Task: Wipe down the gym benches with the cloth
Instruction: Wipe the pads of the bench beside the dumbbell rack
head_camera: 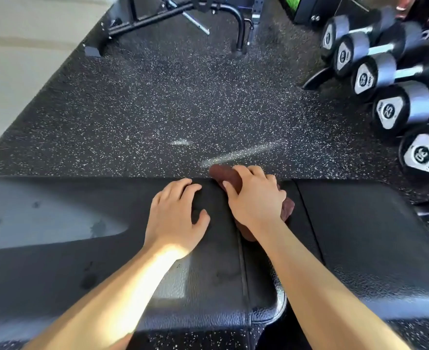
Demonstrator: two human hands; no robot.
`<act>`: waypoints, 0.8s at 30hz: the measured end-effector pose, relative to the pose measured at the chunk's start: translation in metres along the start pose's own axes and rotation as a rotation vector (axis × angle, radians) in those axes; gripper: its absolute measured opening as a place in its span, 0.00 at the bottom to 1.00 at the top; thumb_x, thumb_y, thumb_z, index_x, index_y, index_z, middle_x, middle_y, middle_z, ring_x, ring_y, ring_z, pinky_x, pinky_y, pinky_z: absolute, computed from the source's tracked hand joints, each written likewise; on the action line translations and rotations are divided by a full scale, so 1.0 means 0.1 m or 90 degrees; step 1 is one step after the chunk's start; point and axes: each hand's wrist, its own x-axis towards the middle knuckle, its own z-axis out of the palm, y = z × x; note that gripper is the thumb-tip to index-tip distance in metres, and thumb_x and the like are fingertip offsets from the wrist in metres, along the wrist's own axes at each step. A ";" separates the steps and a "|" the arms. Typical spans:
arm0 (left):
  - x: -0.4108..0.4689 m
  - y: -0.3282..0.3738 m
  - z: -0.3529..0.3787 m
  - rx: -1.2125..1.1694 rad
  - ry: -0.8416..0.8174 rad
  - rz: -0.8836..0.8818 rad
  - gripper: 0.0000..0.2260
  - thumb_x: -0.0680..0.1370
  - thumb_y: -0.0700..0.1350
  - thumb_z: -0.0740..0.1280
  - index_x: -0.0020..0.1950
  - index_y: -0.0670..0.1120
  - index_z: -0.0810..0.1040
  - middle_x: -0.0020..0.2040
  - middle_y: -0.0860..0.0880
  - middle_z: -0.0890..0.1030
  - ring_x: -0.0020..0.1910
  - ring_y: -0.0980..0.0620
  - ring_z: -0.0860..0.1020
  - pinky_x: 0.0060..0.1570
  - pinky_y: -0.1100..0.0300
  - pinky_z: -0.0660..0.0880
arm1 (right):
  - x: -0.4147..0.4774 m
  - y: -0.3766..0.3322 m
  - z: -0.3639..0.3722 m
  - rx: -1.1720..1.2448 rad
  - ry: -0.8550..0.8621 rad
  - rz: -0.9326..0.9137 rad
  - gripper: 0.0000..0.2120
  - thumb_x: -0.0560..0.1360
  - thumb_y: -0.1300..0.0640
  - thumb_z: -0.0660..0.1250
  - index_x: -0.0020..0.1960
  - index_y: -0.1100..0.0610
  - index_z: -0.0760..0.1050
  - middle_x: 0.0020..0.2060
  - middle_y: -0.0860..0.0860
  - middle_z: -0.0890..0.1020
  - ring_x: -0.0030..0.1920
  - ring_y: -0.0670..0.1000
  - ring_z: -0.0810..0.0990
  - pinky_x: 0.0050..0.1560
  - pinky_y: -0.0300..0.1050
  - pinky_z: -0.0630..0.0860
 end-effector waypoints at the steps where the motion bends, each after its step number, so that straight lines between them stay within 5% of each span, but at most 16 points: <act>1: 0.01 0.01 0.00 0.001 0.001 -0.002 0.23 0.72 0.56 0.56 0.66 0.52 0.69 0.69 0.54 0.68 0.69 0.53 0.61 0.68 0.54 0.57 | 0.04 -0.01 -0.01 0.001 -0.005 -0.002 0.20 0.76 0.40 0.58 0.65 0.44 0.67 0.60 0.48 0.72 0.57 0.59 0.69 0.49 0.57 0.65; 16: 0.01 0.01 -0.01 -0.013 -0.003 -0.014 0.21 0.73 0.54 0.60 0.66 0.53 0.68 0.69 0.54 0.67 0.70 0.52 0.60 0.68 0.55 0.55 | 0.01 -0.06 -0.08 -0.001 -0.032 0.007 0.19 0.77 0.42 0.57 0.65 0.48 0.67 0.59 0.51 0.72 0.58 0.60 0.69 0.51 0.57 0.65; 24: -0.05 -0.18 -0.20 -0.012 -0.103 0.048 0.22 0.77 0.54 0.59 0.70 0.51 0.65 0.73 0.52 0.63 0.72 0.51 0.59 0.69 0.56 0.55 | -0.44 -0.07 -0.21 -0.006 -0.064 0.029 0.21 0.77 0.43 0.58 0.69 0.46 0.63 0.66 0.50 0.67 0.60 0.61 0.67 0.55 0.59 0.66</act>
